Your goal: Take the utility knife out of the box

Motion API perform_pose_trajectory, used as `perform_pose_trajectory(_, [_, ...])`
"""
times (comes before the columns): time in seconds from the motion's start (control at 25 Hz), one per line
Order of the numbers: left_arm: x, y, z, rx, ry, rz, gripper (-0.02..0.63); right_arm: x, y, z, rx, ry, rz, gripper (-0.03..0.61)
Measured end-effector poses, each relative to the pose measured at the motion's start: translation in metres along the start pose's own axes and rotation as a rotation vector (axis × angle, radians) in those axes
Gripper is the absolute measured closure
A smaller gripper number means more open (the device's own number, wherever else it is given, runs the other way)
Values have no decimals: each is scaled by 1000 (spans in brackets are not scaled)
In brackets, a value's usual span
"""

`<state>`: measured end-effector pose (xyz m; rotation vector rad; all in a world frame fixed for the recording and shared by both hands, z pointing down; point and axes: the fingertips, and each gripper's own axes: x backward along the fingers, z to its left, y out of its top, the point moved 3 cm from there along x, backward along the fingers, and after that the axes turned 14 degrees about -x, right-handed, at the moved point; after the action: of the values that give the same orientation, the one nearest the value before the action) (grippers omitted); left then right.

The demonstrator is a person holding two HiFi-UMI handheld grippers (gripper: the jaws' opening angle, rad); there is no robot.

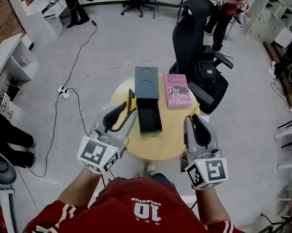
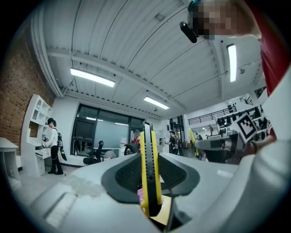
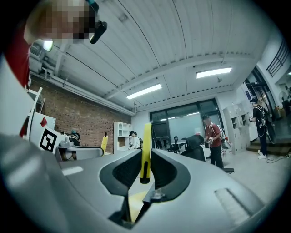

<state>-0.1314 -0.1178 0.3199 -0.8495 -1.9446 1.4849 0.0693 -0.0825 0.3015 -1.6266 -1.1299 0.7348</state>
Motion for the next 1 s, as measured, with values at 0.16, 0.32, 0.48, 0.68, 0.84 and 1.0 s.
perform_pose_trajectory(0.16, [6, -1, 1, -10, 2, -11, 486, 6, -6, 4, 4, -6, 0, 522])
perform_pose_trajectory(0.32, [17, -2, 0, -27, -12, -3, 486, 8, -9, 14, 10, 1, 1, 522])
perform_pose_trajectory(0.48, [25, -3, 2, -25, -9, -3, 486, 10, -13, 21, 14, 4, 3, 522])
perform_pose_trajectory(0.68, [34, -5, 5, -19, 11, 1, 486, 12, -18, 27, 22, 1, 13, 522])
perform_pose_trajectory(0.84, [41, -3, 7, -26, 33, 4, 486, 15, -20, 28, 21, -15, 15, 522])
perform_pose_trajectory(1.0, [47, -3, 15, -30, 57, 6, 486, 18, -19, 28, 20, -40, 11, 522])
